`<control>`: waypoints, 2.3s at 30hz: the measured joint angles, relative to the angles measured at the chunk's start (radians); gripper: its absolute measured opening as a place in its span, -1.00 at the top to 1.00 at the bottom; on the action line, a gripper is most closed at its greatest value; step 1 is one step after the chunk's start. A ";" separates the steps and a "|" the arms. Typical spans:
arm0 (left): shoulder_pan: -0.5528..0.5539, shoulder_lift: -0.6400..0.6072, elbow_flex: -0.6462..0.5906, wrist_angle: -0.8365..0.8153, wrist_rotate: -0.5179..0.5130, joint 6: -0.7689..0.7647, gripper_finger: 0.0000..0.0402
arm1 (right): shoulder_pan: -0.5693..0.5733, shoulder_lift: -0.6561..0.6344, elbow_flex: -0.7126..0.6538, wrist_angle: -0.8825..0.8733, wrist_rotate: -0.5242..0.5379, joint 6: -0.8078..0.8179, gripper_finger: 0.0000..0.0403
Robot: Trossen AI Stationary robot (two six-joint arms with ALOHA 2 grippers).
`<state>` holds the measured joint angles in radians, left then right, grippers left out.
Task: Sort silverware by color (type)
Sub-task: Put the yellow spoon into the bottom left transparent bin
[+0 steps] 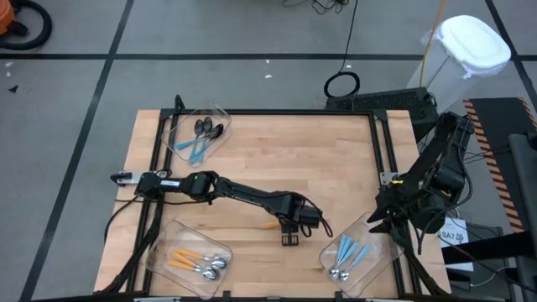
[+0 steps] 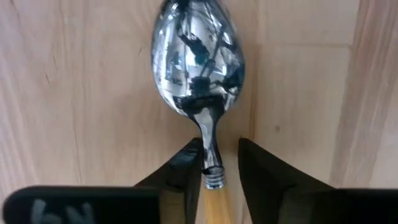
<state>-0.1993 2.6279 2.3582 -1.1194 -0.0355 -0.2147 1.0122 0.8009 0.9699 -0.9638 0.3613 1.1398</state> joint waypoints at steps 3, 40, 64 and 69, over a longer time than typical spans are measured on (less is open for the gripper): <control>0.008 0.001 -0.001 0.022 0.000 -0.004 0.58 | -0.004 0.000 0.000 0.002 0.010 0.051 0.26; -0.006 -0.380 -0.004 0.077 -0.079 -0.062 0.96 | -0.141 0.006 0.097 0.089 0.378 0.173 0.26; -0.141 -0.488 -0.002 0.076 -0.718 0.482 0.95 | -0.257 0.353 0.613 0.125 0.444 -1.124 0.28; -0.149 -0.488 -0.002 0.076 -0.721 0.482 0.95 | -0.321 0.403 0.613 0.071 0.417 -1.120 0.33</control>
<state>-0.3483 2.1399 2.3562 -1.0431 -0.7569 0.2676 0.6917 1.2043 1.5829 -0.8924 0.7780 0.0200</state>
